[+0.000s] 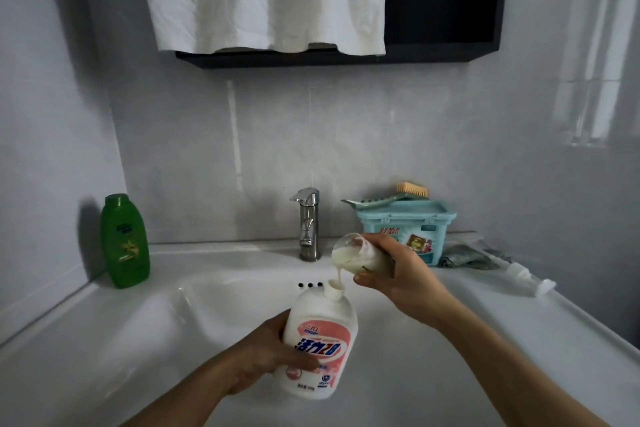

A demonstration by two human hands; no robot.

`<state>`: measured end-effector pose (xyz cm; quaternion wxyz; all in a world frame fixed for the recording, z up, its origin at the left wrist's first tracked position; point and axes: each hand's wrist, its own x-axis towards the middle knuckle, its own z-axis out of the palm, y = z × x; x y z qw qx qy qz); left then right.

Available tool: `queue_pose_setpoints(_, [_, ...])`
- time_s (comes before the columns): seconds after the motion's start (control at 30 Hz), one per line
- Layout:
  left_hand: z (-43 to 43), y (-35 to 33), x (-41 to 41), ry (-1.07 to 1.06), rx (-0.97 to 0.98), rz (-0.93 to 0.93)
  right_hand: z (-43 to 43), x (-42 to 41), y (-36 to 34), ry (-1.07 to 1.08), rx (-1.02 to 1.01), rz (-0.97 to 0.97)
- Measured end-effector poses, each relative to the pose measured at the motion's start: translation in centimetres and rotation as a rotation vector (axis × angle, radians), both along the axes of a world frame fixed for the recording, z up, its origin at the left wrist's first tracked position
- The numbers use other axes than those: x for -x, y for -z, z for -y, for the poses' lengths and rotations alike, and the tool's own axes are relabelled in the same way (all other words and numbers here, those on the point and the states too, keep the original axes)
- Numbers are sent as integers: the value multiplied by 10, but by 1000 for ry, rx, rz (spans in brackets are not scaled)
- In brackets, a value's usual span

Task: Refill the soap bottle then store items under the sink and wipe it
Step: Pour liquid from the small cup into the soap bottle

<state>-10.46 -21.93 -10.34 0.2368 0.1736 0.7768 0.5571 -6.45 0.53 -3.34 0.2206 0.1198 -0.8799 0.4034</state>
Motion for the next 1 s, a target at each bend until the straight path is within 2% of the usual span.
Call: queue_pose_setpoints(1.0, [-2,0,-2,43,-17,-62,-1,4,5,-32,-18,6])
